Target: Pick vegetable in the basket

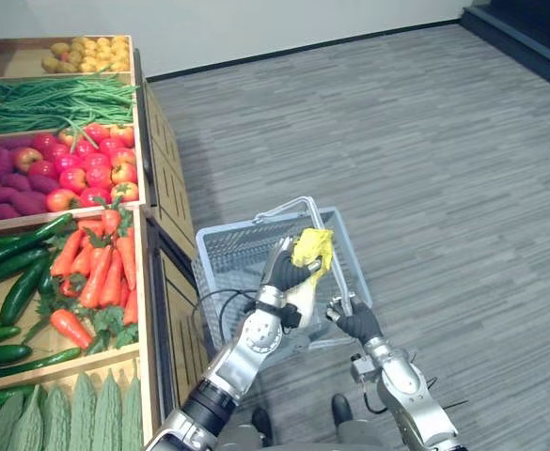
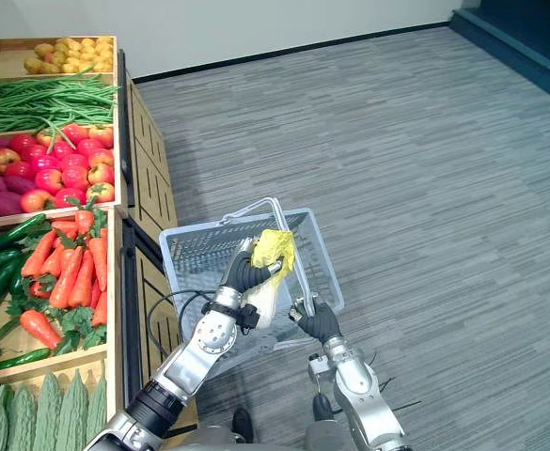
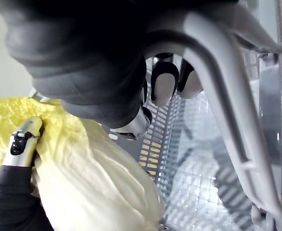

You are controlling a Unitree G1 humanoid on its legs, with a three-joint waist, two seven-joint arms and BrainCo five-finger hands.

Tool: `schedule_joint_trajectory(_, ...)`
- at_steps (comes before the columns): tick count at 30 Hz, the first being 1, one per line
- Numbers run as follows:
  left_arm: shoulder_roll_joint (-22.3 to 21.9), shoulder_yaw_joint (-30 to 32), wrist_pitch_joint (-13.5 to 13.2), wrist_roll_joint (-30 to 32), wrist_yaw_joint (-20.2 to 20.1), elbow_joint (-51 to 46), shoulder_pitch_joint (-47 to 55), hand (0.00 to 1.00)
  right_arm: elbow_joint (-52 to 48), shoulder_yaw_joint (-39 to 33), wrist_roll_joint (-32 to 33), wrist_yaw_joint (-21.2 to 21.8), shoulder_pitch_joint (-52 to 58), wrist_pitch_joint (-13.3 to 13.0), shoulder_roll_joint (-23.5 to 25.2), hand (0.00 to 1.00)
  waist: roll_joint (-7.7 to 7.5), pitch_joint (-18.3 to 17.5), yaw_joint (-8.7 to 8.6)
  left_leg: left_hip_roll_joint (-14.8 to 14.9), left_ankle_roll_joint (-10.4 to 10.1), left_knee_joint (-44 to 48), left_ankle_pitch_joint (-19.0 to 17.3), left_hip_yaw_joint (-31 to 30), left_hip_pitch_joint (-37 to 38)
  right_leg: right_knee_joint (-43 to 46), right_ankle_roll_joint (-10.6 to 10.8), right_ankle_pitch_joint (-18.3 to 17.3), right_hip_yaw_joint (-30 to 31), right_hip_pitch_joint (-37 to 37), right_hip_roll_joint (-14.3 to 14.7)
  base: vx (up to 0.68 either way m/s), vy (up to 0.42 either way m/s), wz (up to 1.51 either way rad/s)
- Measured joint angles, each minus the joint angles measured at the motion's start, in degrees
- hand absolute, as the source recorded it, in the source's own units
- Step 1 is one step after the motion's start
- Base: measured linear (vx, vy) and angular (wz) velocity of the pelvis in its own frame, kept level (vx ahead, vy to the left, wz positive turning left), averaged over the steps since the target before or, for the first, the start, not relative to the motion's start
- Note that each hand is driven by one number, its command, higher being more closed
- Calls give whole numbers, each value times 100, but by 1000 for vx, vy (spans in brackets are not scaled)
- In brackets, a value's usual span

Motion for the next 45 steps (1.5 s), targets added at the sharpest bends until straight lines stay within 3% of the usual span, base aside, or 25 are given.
schedule_joint_trajectory(14,-9,77,9,-2,-220,327,154,0,-6,276,-98,23,296,22,46,100,-103,-72,-7,-14,-36,-583,330,-46,246,-69,1,-1,-143,53,10,-9,-12,3)
schedule_joint_trajectory(18,-7,193,7,-17,-229,222,376,0,-6,66,-560,-73,399,45,195,100,-125,-120,-5,-14,-37,-605,332,-46,267,-86,2,0,-146,73,11,0,0,0)
schedule_joint_trajectory(23,14,439,-44,-169,-244,-647,839,0,-6,-512,-964,-391,435,64,351,100,-124,-121,-2,-24,-37,-606,332,-102,313,-92,20,-14,-207,152,-3,-15,-9,5)
schedule_joint_trajectory(31,34,995,-365,-1095,-620,-1954,1789,0,-6,-1560,-983,-875,437,77,430,100,57,-363,53,-80,-35,-678,334,-290,314,-89,55,-51,-427,187,-7,-15,-21,10)
schedule_joint_trajectory(34,31,1179,-418,-1431,-632,-2188,2056,0,-6,-1842,-982,-937,460,78,455,100,58,-380,117,-78,-36,-679,334,-365,315,-88,53,-79,-517,228,-9,-15,-25,15)
schedule_joint_trajectory(40,-16,2039,-467,-2146,-626,-2124,2588,0,3,-2226,-981,-972,738,78,482,100,78,-461,198,-77,-46,-733,371,-570,305,20,39,-213,-769,268,-17,-1,-27,20)
schedule_joint_trajectory(45,-59,2716,-454,-2307,-606,-1728,2693,0,83,-2471,-993,-965,909,78,621,100,71,-464,309,-95,-46,-747,372,-664,299,20,54,-239,-889,311,-39,-4,-11,11)
